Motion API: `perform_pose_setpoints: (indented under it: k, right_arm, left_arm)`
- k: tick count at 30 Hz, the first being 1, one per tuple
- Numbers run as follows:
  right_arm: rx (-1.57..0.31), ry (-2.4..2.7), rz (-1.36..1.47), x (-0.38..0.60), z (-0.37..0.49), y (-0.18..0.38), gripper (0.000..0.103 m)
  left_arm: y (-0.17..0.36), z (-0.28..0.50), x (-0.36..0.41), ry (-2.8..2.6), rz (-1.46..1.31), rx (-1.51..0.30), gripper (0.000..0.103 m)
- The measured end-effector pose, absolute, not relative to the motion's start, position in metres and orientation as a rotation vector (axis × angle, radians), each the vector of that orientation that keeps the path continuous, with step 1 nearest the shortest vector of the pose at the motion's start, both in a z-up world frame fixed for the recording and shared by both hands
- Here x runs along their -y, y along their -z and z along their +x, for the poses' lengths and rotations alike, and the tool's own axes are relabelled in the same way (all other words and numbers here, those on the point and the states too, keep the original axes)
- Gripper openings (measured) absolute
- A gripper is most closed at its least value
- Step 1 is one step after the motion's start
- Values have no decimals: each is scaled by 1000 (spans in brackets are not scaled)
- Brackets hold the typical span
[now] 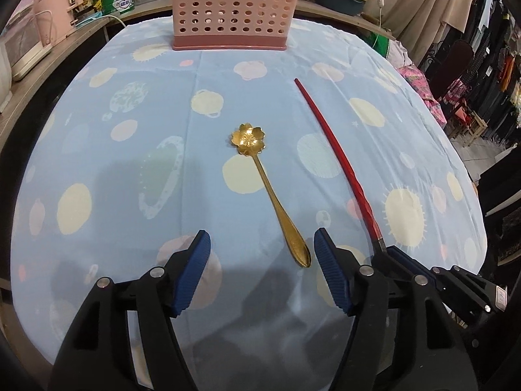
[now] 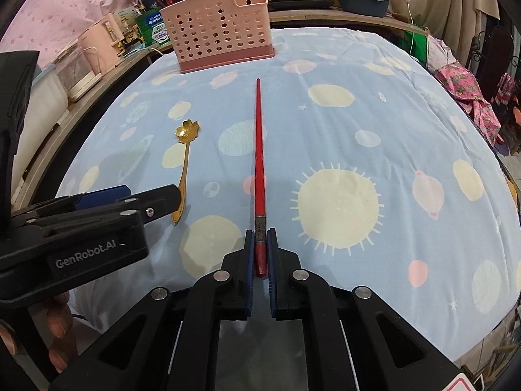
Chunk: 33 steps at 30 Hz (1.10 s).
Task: Organize utensils
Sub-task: 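Grasp the last red chopstick with the right gripper while the left gripper grasps the gold spoon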
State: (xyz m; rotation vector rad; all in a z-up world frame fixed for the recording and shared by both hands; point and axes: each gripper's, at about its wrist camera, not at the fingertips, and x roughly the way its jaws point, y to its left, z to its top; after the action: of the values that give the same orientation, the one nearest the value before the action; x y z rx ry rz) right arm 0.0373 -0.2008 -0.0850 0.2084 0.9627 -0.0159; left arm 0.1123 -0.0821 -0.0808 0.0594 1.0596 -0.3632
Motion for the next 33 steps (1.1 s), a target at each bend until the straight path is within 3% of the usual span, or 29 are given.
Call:
perform_pose_setpoints:
  k: [5,10,23,25,33]
  right_arm:
    - [-962,9,213,203,37,86,7]
    - [-962,3,218,203,37,87,7]
    - [-924,-29,211,197,32,70,7]
    - [-909,-42,218,196,33,63,7]
    - [-847,-68,225,194,37,33,7]
  left_arm:
    - [82,109,87,363,95,-1040,50]
    - [82,105,88,385,122,-1029,11]
    - [43,101,59,355,41,-948,10]
    - [33,103,54,345,26,-929,0]
    - [7,114,42,330,-9,-888,1]
